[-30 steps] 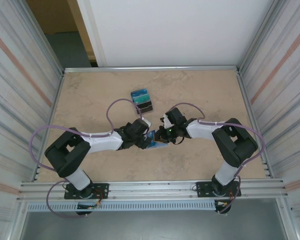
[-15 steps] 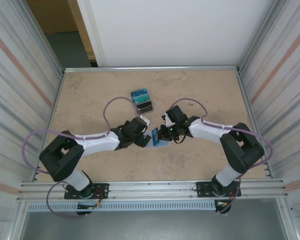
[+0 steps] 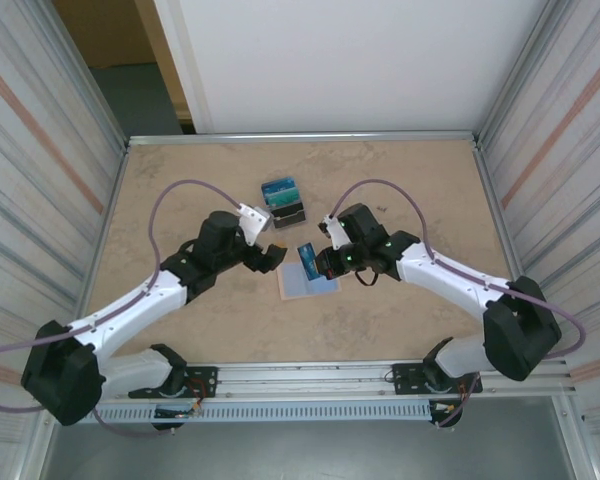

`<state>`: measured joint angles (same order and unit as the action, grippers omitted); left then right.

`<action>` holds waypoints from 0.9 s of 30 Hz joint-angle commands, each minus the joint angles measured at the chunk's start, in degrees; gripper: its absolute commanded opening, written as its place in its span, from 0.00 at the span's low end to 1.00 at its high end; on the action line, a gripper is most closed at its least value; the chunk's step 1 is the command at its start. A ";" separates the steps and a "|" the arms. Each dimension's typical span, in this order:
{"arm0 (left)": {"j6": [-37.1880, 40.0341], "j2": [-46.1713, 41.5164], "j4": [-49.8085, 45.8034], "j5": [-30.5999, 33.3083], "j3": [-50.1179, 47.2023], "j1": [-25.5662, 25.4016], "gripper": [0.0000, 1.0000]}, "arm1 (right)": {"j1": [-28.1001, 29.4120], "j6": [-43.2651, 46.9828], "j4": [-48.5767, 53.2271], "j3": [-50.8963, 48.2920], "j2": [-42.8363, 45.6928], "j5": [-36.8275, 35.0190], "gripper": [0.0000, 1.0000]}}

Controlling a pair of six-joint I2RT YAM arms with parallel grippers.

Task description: Take the credit cards out of the card holder

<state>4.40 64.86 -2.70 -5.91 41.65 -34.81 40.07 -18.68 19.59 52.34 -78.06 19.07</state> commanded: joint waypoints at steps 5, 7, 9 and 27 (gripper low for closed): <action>13.41 0.75 -5.55 -23.42 4.57 1.86 0.90 | 0.52 13.53 2.64 2.70 6.03 2.83 0.00; 16.33 2.12 -8.01 -26.08 6.57 1.90 0.86 | 0.55 15.38 3.80 3.56 6.65 4.23 0.00; 18.75 3.67 -9.67 -27.91 8.31 1.85 0.82 | 0.53 17.15 5.64 4.63 7.01 5.61 0.00; 32.44 12.95 -22.89 -35.09 18.00 -1.83 0.05 | 1.96 23.77 12.51 9.43 6.74 8.43 0.00</action>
<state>34.20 76.95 -22.94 -40.01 58.02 -35.88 41.45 3.53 32.25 59.33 -72.25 24.84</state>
